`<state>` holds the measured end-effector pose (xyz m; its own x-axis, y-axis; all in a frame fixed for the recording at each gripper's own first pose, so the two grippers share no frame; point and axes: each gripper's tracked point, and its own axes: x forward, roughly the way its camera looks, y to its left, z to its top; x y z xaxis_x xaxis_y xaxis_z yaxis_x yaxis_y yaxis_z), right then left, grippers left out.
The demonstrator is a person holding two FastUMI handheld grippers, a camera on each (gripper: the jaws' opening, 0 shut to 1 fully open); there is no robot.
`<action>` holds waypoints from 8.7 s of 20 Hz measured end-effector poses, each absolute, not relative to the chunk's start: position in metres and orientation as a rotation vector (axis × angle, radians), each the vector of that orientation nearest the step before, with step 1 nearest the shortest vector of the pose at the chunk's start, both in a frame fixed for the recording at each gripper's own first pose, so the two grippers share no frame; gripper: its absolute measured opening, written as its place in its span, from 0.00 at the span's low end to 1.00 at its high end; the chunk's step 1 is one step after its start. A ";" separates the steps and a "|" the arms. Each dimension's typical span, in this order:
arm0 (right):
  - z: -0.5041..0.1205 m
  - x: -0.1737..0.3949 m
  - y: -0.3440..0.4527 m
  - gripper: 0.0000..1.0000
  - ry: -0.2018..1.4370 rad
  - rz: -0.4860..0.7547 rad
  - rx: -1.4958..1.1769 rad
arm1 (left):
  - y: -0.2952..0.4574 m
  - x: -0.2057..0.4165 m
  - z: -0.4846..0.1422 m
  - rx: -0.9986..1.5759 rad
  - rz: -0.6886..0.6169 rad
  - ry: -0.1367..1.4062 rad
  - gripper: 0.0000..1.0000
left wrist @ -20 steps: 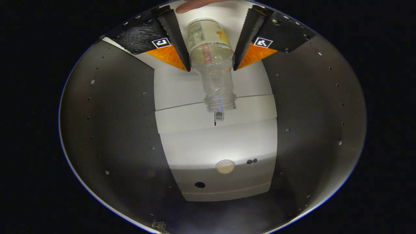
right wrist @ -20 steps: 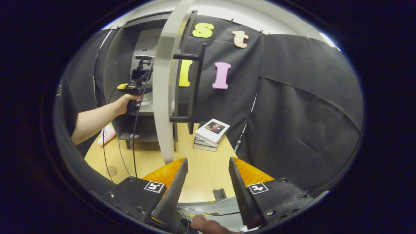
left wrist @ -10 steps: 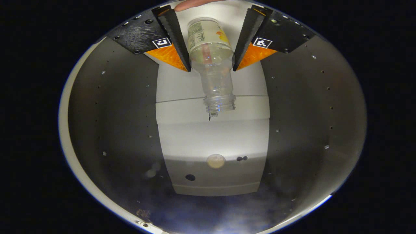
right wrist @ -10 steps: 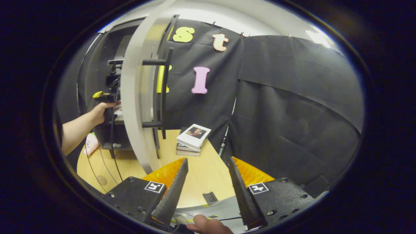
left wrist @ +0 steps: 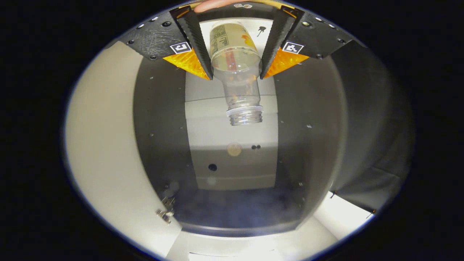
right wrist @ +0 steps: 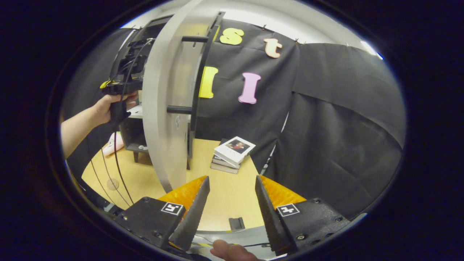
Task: Open the cabinet door with the right hand, grasp the bottle in the cabinet with the left hand and place it on the coaster, then close the cabinet door with the right hand.
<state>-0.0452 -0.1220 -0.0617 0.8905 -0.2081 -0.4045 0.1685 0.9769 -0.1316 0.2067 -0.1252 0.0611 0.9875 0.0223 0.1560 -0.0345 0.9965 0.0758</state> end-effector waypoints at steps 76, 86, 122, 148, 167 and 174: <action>-0.085 0.006 -0.178 0.80 0.245 -0.420 0.050 | 0.008 0.002 0.027 0.118 0.308 -0.075 0.96; 0.047 0.014 -0.133 0.73 0.059 -0.234 0.059 | -0.056 0.021 0.054 0.102 0.016 -0.026 0.91; 0.070 0.115 0.136 0.74 0.122 0.295 -0.065 | 0.091 0.030 0.008 0.047 0.171 0.036 0.96; 0.060 0.215 0.217 0.75 0.076 0.540 -0.089 | 0.150 -0.088 -0.004 0.161 0.693 0.125 0.96; 0.046 0.212 0.205 0.75 0.087 0.470 -0.124 | 0.138 -0.103 -0.010 0.150 0.683 0.134 0.96; 0.068 0.164 0.155 0.75 -0.038 0.284 -0.065 | 0.097 -0.043 -0.001 0.100 0.502 0.084 0.96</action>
